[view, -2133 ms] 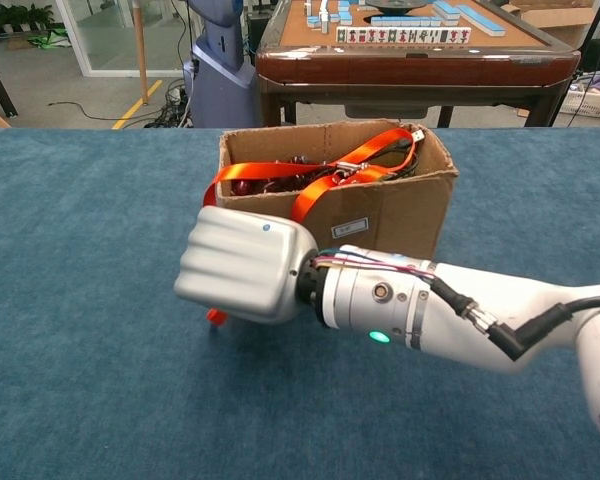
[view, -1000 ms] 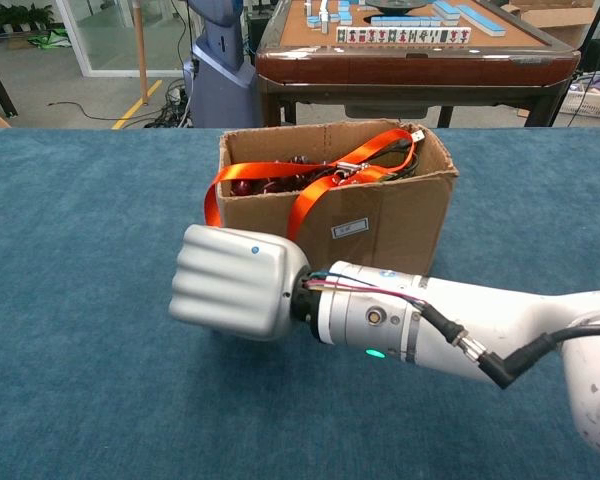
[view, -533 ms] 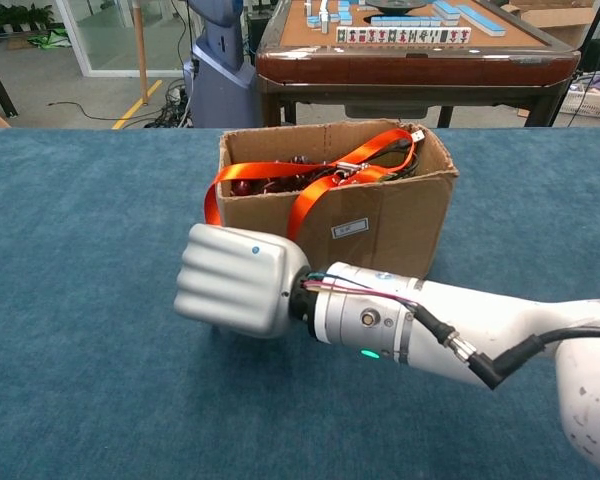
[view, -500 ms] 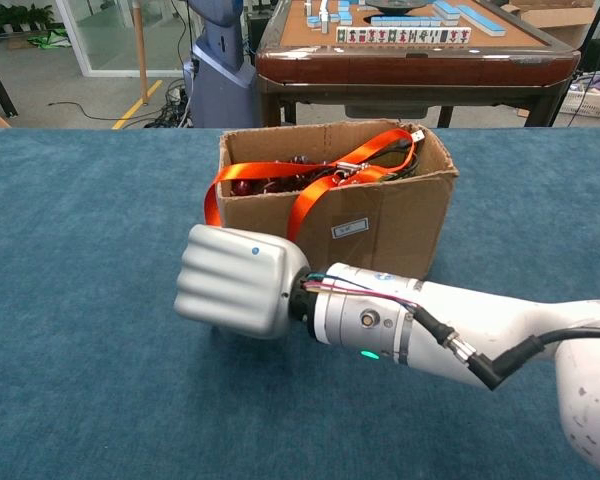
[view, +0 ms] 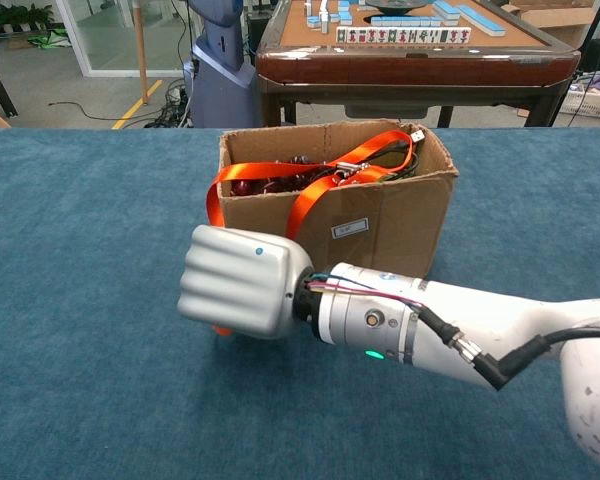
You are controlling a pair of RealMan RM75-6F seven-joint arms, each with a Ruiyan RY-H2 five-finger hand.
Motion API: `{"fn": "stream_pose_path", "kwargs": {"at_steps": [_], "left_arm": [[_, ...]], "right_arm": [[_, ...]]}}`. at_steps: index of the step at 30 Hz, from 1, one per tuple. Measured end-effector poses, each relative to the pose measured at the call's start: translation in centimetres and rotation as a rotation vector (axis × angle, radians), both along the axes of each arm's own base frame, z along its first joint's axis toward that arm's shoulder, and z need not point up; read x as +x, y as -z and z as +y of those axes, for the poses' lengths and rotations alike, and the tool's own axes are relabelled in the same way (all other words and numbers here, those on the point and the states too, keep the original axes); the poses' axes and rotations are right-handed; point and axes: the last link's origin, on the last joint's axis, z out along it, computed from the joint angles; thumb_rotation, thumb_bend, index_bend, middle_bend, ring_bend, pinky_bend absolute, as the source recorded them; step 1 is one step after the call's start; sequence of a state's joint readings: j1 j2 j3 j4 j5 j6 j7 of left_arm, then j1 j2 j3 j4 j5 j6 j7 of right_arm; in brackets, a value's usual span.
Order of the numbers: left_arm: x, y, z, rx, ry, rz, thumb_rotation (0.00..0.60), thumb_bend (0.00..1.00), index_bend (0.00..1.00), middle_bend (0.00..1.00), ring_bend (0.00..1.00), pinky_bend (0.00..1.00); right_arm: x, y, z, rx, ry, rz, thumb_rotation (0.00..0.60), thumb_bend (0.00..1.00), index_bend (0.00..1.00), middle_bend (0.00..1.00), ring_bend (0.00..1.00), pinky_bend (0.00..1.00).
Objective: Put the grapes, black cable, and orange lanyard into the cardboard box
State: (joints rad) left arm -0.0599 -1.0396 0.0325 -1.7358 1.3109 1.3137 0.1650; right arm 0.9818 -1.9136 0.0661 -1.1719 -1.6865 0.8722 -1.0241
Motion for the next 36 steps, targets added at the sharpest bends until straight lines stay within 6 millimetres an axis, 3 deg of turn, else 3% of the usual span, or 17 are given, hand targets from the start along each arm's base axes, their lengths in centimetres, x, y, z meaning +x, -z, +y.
{"fn": "stream_pose_path", "kwargs": {"at_steps": [16, 27, 36], "left_arm": [[-0.1, 0.5, 0.1, -0.017, -0.002, 0.007, 0.6, 0.01, 0.34, 0.18, 0.16, 0.36], [-0.2, 0.8, 0.2, -0.026, -0.005, 0.01, 0.6, 0.01, 0.34, 0.18, 0.16, 0.36], [-0.2, 0.9, 0.2, -0.029, -0.006, 0.01, 0.6, 0.01, 0.34, 0.18, 0.16, 0.36]], "right_arm": [[1.5, -2.8, 2.2, 0.036, -0.027, -0.118, 0.6, 0.41, 0.7, 0.98, 0.96, 1.0], [4.9, -7.4, 3.7, 0.087, -0.01, -0.335, 0.6, 0.41, 0.7, 0.98, 0.96, 1.0], [7.6, -11.6, 2.9, 0.033, -0.014, -0.506, 0.6, 0.41, 0.7, 0.98, 0.96, 1.0]]}}
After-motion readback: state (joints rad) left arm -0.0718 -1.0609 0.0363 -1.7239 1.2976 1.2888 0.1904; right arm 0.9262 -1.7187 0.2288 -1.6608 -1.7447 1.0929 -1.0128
